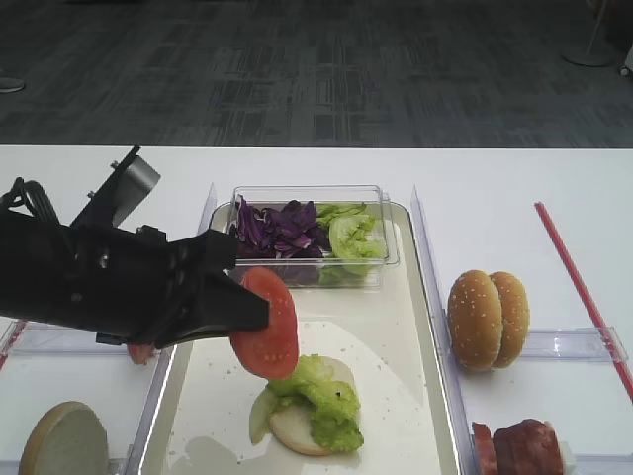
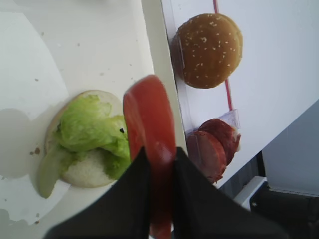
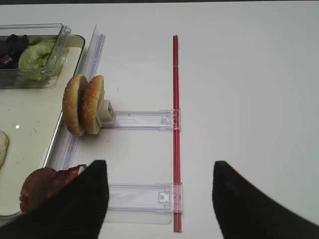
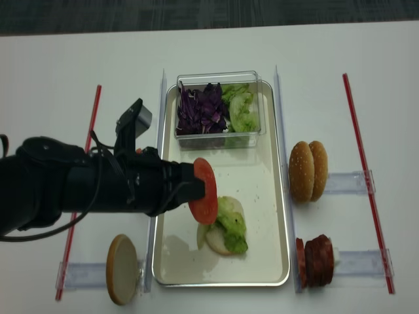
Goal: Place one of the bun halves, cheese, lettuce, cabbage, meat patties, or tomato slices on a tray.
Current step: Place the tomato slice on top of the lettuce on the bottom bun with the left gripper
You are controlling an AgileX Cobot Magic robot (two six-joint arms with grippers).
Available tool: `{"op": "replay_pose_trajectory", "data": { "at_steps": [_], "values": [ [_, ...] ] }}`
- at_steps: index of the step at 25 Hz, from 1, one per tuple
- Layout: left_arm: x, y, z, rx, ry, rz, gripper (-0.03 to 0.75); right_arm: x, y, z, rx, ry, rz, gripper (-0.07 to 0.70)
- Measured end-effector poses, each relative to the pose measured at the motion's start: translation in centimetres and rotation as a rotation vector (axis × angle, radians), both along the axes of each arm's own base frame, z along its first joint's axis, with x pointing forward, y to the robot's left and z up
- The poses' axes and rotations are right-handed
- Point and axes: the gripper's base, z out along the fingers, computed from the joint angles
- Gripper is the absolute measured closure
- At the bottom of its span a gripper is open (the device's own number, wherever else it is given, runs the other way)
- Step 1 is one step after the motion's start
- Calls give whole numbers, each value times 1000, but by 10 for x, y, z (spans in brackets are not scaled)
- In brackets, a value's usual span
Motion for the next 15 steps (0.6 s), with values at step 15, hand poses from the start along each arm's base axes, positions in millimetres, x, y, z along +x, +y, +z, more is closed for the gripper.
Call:
{"op": "replay_pose_trajectory", "data": {
  "at_steps": [15],
  "values": [
    [12,-15,-42,-145,135,-113,670,0,0,0,0,0,0,152]
  ]
}}
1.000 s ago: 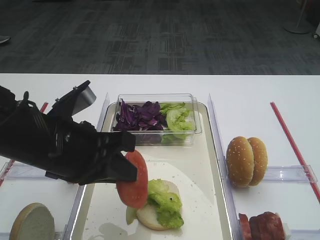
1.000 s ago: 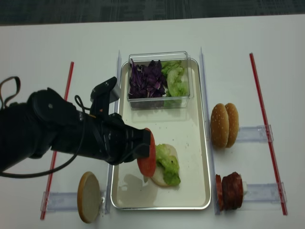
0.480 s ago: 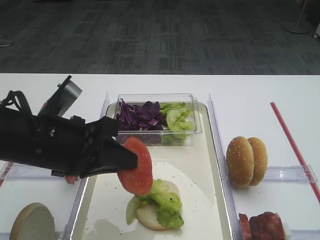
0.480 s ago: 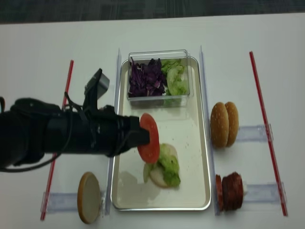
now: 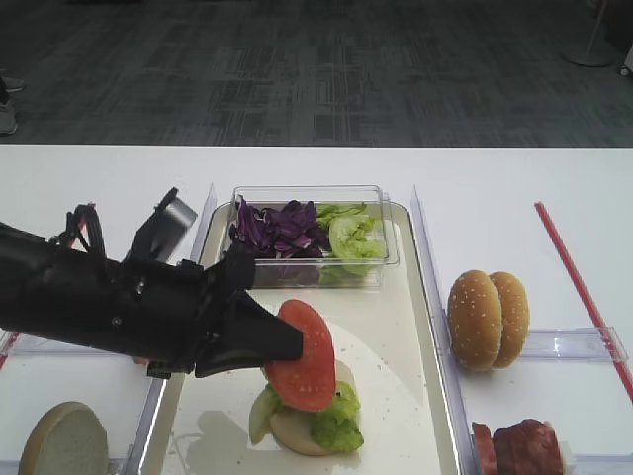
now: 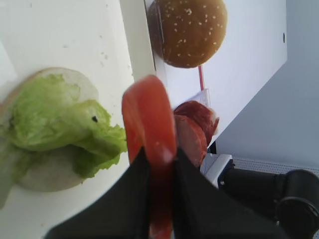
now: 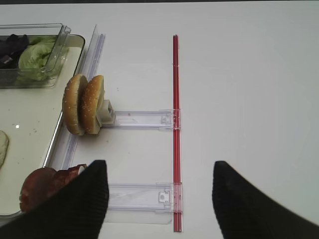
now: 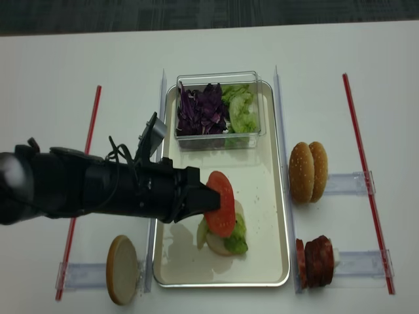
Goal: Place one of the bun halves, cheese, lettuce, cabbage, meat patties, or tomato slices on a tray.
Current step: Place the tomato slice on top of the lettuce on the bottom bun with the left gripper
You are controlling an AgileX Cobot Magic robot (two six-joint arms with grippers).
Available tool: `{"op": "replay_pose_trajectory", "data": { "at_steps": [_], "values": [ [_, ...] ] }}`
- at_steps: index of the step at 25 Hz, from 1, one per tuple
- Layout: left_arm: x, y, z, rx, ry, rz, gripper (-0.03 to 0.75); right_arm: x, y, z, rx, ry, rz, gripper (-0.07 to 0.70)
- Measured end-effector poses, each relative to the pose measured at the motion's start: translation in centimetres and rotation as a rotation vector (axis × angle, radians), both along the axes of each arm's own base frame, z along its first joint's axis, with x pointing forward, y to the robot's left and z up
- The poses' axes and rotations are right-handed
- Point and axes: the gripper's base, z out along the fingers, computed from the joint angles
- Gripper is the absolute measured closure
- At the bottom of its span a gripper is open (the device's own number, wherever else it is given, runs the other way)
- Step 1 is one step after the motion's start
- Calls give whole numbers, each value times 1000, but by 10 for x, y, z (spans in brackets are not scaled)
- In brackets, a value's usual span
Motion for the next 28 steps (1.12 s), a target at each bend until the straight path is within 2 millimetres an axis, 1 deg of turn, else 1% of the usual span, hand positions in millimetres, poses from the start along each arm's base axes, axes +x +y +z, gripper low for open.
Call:
{"op": "replay_pose_trajectory", "data": {
  "at_steps": [2,5,14,28],
  "values": [
    [1,-1,-7,2,15,-13,671,0,0,0,0,0,0,152],
    [1,-2,-12,1,10,-27,671,0,0,0,0,0,0,152],
    [4,-4,-8,-52,-5,-10,671,0,0,0,0,0,0,152],
    [7,-6,-33,-55,54,-16,671,0,0,0,0,0,0,152]
  ]
}}
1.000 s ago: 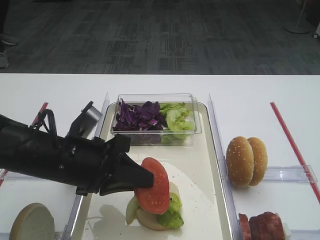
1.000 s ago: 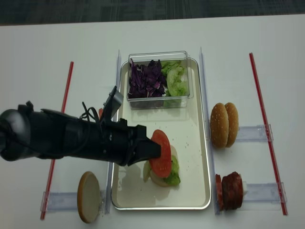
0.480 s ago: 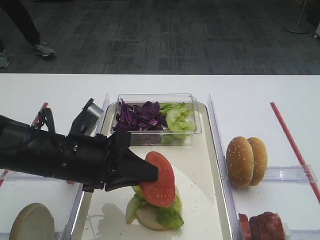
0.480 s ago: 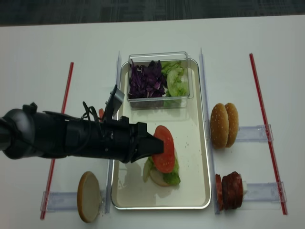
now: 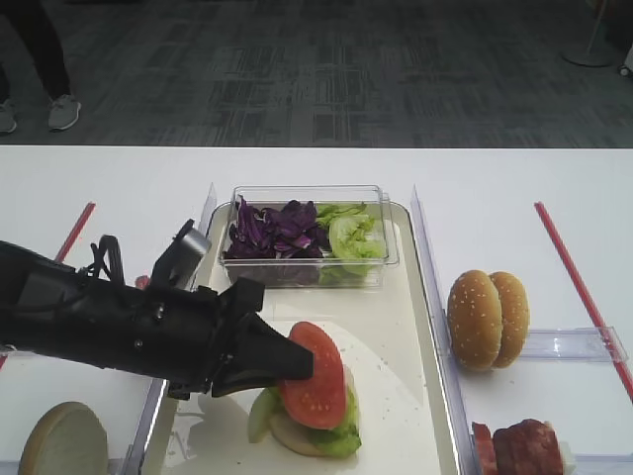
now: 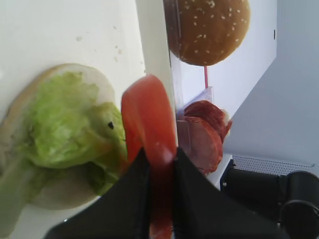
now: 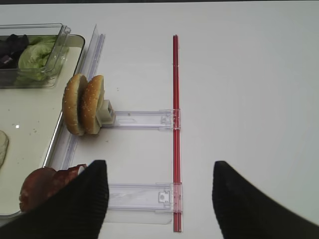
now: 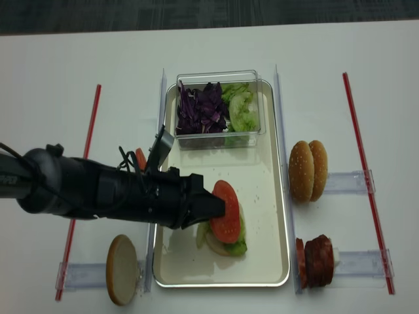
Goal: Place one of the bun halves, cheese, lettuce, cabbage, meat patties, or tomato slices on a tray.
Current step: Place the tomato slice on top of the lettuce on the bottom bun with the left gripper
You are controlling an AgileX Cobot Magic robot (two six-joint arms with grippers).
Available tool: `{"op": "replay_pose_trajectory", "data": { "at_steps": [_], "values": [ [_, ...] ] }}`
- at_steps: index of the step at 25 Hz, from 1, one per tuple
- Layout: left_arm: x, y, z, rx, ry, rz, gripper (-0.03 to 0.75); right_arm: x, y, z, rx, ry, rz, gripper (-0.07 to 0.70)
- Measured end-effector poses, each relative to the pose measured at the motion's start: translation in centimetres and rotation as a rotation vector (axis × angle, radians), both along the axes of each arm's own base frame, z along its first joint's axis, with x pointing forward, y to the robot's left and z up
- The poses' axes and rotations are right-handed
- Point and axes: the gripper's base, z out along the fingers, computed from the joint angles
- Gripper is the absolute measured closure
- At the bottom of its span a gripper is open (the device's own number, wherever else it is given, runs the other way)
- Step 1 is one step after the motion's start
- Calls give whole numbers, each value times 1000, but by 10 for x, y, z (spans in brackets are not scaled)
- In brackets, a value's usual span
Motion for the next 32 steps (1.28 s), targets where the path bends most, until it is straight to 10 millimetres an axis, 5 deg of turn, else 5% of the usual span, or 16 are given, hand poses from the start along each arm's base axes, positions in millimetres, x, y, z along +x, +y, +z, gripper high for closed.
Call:
{"op": "replay_pose_trajectory", "data": {
  "at_steps": [12,20,32],
  "values": [
    [6,-2,-13,10,32,-5,662,0,0,0,0,0,0,152],
    [10,-4,-10,2,53,12,444,0,0,0,0,0,0,152],
    [9,-5,-9,-16,104,25,316,0,0,0,0,0,0,152]
  ]
}}
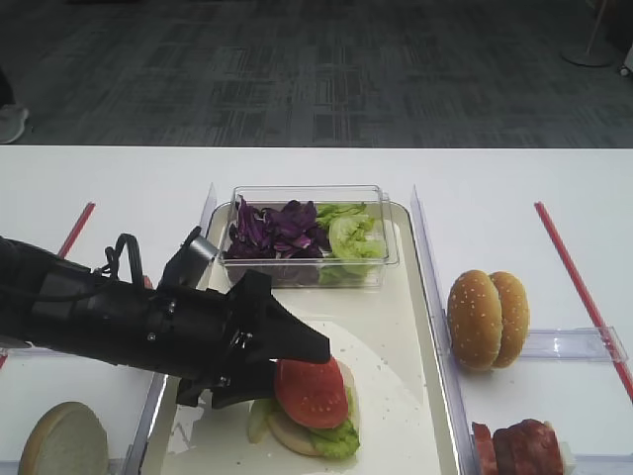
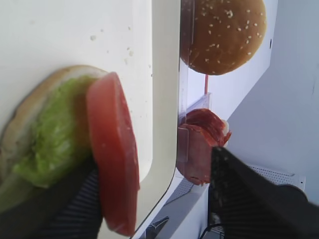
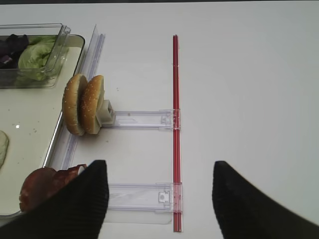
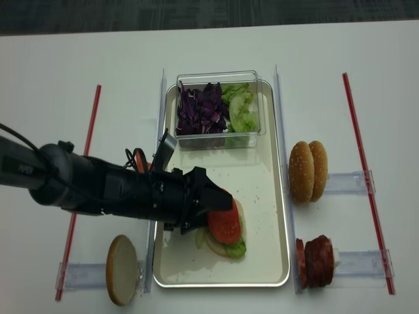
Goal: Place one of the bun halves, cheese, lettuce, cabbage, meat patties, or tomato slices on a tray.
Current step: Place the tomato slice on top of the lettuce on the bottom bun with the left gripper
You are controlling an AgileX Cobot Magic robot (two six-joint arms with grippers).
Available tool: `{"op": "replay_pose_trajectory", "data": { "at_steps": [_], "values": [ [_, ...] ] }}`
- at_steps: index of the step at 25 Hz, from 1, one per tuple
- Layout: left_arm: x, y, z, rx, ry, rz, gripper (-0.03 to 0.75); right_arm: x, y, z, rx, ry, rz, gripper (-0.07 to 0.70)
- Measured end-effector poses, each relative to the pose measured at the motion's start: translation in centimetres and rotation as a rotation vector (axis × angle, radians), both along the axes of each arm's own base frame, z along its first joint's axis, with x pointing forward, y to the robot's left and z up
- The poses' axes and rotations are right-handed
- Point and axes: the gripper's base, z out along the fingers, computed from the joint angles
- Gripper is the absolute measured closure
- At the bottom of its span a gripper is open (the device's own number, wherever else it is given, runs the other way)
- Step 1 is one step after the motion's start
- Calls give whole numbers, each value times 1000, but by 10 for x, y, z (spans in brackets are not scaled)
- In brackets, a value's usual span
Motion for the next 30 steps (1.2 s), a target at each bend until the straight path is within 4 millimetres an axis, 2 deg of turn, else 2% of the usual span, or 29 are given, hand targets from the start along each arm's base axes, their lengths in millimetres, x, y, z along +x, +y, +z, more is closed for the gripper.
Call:
{"op": "replay_pose_trajectory", "data": {
  "at_steps": [30],
  "values": [
    [0,2,-5,73,31,-5,309,0,0,0,0,0,0,152]
  ]
}}
